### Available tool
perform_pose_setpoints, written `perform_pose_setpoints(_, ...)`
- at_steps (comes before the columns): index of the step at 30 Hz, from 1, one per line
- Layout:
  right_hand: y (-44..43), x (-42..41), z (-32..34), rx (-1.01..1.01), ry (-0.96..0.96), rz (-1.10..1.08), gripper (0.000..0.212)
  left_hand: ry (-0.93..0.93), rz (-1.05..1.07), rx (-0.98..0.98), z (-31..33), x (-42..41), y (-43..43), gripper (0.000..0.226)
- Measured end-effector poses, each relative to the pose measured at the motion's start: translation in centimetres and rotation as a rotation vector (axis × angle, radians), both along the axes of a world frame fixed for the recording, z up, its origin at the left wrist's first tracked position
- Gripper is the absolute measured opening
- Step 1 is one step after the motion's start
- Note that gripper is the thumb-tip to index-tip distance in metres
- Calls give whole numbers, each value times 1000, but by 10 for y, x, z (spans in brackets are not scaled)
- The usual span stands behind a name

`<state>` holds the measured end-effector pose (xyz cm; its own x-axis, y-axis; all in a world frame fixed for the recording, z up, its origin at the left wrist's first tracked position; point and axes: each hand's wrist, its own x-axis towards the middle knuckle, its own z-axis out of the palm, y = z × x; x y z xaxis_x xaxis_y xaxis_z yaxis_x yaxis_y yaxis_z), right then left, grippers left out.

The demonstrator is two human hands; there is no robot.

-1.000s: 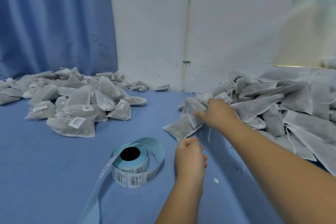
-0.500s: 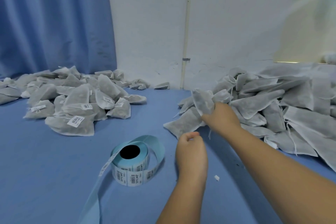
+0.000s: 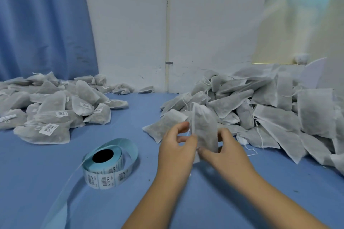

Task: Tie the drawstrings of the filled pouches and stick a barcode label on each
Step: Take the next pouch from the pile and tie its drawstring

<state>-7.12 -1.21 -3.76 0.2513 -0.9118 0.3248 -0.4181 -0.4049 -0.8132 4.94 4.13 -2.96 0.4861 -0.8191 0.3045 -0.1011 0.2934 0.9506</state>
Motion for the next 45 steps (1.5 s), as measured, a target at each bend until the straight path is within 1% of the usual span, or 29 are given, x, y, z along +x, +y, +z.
perform_pose_setpoints(3, 7, -10, -7, -56, 32, -56, 36, -65, 33, 14, 0, -11, 5, 27)
perform_pose_setpoints(9, 12, -16, -9, -52, 79, -91, 34, -34, 154, -16, 1, -17, 12, 19)
perform_pose_setpoints(12, 17, -15, -9, -79, 179, -98, 35, -75, 135, -10, 1, -19, 13, 18)
perform_pose_setpoints(14, 22, -13, -7, -139, 280, -96, 36, -90, 105, 4, 1, -21, 12, 23)
perform_pose_setpoints(16, 28, -12, -4, -231, 388, -82, 38, -55, 92, -4, 2, -22, 13, 24)
perform_pose_setpoints(19, 36, -10, 3, -372, 528, -29, 37, 6, 87, -8, 4, -20, 13, 17)
perform_pose_setpoints(23, 45, -9, 6, -541, 562, 103, 30, 67, 102, 48, 4, -13, 13, 8)
perform_pose_setpoints(25, 47, -10, 7, -595, 496, 201, 23, 68, 94, 77, 4, -11, 13, 4)
perform_pose_setpoints(26, 49, -11, 9, -579, 418, 240, 18, 69, 84, 78, 4, -10, 13, 7)
perform_pose_setpoints(28, 49, -15, 12, -511, 190, 239, 10, 65, 68, 60, 7, -10, 16, 13)
perform_pose_setpoints(30, 45, -20, 17, -461, -57, 150, 4, 66, 26, 42, 12, -10, 19, 9)
perform_pose_setpoints(32, 40, -26, 22, -334, -236, 99, 13, 62, -69, 31, 16, -12, 23, 10)
perform_pose_setpoints(33, 38, -29, 25, -258, -282, 99, 19, 47, -125, 23, 17, -12, 24, 13)
perform_pose_setpoints(36, 35, -35, 32, -66, -312, 169, 34, 10, -261, -15, 17, -14, 25, 23)
perform_pose_setpoints(37, 35, -36, 34, -25, -332, 207, 36, 7, -290, -26, 16, -15, 25, 27)
perform_pose_setpoints(38, 35, -37, 35, -4, -349, 238, 34, 9, -315, -34, 15, -15, 25, 31)
perform_pose_setpoints(40, 38, -38, 37, -21, -339, 265, 24, 23, -359, -30, 14, -15, 26, 36)
perform_pose_setpoints(42, 39, -40, 40, -35, -341, 253, 24, 36, -381, -5, 15, -14, 27, 40)
perform_pose_setpoints(44, 38, -43, 42, -7, -371, 250, 23, -10, -353, -1, 17, -14, 29, 45)
perform_pose_setpoints(45, 37, -45, 43, 4, -381, 254, 21, -69, -321, -12, 17, -14, 29, 47)
